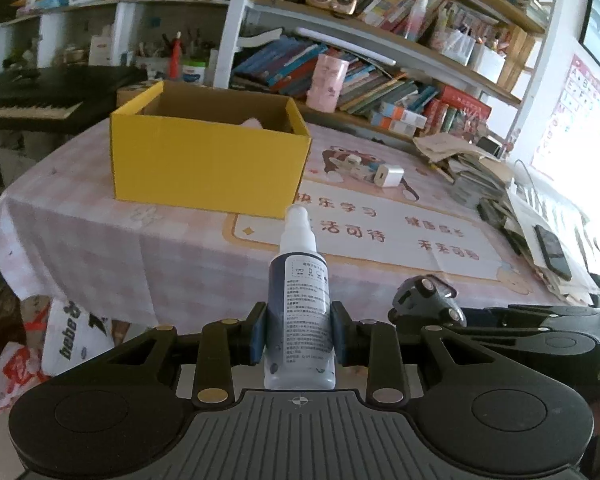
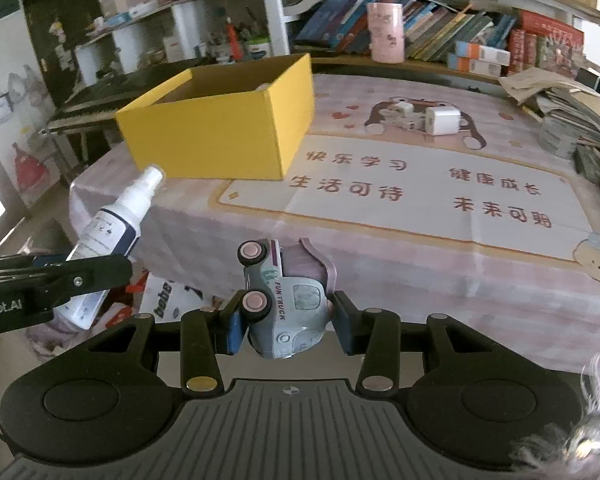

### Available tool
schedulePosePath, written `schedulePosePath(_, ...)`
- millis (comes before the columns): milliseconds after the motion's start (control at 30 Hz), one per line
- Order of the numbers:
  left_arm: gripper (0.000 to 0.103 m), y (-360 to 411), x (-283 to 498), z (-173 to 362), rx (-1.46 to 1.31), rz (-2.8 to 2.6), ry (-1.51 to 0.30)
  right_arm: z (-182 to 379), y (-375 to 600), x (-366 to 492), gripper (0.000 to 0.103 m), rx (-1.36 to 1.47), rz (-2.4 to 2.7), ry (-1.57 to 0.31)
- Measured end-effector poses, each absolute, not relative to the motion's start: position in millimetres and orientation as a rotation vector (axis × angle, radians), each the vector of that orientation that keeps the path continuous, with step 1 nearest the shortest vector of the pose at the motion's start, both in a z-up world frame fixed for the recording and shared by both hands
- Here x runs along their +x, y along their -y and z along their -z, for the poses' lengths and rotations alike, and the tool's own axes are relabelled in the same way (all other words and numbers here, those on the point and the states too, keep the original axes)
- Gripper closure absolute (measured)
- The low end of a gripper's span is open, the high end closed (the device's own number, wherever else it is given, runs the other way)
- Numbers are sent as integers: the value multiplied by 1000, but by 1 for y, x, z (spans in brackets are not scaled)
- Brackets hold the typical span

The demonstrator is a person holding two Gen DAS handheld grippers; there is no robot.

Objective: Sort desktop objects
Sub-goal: 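Lower the spray bottle with left tool while right tool lowers the truck into the box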

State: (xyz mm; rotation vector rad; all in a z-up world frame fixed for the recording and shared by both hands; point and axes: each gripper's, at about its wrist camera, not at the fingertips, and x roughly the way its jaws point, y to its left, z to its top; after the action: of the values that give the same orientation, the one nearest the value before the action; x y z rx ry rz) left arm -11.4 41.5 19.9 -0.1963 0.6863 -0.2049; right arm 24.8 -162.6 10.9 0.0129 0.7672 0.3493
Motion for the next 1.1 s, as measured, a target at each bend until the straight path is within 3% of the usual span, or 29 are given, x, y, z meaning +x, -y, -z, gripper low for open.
schedulePosePath(1100,72,-80,-17,-29,-250,80,-631,-24,124,39,62,-18,-459,-738)
